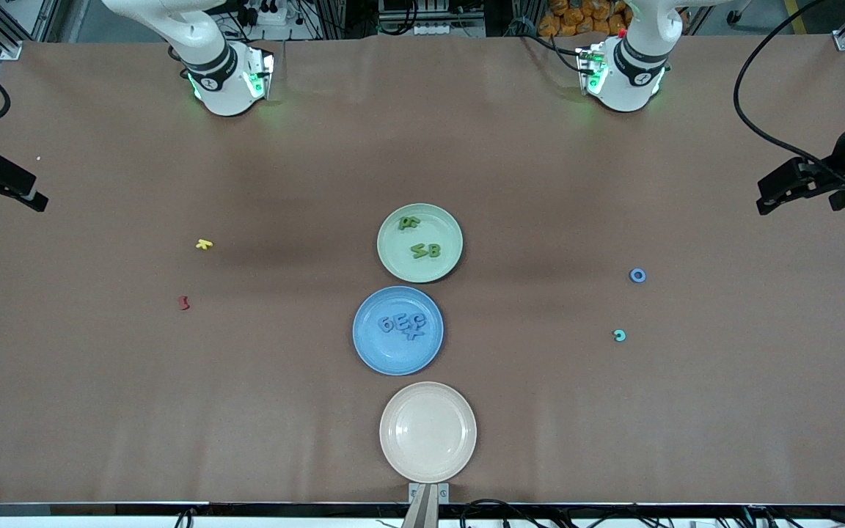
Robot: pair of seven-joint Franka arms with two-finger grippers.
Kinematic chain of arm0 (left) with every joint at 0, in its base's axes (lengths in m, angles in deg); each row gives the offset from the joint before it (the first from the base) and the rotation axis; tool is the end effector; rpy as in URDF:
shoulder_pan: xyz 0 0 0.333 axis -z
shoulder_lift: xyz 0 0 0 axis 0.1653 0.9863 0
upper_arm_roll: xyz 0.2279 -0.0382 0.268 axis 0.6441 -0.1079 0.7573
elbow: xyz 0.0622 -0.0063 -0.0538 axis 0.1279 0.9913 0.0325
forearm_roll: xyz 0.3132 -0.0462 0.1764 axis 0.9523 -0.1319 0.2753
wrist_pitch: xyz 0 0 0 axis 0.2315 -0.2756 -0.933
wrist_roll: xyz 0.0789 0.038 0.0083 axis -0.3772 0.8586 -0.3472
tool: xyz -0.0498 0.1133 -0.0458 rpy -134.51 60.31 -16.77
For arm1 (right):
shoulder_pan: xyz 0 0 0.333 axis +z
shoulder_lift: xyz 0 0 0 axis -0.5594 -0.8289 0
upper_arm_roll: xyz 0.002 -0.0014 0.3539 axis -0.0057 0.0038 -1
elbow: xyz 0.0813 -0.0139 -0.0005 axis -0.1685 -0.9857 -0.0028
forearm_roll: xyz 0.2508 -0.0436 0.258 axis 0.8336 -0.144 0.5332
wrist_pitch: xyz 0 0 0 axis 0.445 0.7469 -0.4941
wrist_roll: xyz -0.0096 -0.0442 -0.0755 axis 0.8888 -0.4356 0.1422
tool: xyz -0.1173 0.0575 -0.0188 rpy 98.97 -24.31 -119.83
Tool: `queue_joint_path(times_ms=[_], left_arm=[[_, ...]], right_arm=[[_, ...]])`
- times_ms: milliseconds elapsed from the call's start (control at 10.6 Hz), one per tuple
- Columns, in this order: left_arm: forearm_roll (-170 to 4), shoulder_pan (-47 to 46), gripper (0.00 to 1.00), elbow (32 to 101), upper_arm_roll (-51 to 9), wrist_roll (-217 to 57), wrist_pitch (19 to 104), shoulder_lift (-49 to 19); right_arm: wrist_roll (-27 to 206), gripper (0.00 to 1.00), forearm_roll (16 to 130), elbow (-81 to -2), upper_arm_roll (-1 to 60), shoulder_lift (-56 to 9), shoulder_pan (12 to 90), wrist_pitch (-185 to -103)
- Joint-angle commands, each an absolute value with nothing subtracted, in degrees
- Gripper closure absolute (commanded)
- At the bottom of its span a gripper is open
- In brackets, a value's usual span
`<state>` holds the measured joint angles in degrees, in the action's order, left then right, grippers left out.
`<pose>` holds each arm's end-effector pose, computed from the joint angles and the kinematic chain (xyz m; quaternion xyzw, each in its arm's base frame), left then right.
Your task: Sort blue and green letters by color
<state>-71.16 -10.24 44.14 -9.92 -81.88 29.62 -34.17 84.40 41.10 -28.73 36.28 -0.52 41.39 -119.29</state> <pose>0.5528 -0.0492 0.6640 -0.9996 -0.0192 -0.0113 0.0171 0.5321 -0.0298 0.6609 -0.9976 0.0411 -0.0350 0.0422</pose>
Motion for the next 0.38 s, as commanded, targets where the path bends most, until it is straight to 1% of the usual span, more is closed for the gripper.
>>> queue_joint_path(times_ms=[0, 284], left_arm=[[-72.7, -10.6, 0.00, 43.8, -9.9, -80.1, 26.9, -35.3], [-72.7, -10.5, 0.00, 43.7, -10.1, -80.1, 26.9, -35.3]], right_arm=[[83.5, 0.00, 39.2, -28.8, 36.1, -0.1, 41.8, -118.9], [83.6, 0.00, 37.7, -29.0, 36.0, -0.2, 42.0, -118.3]])
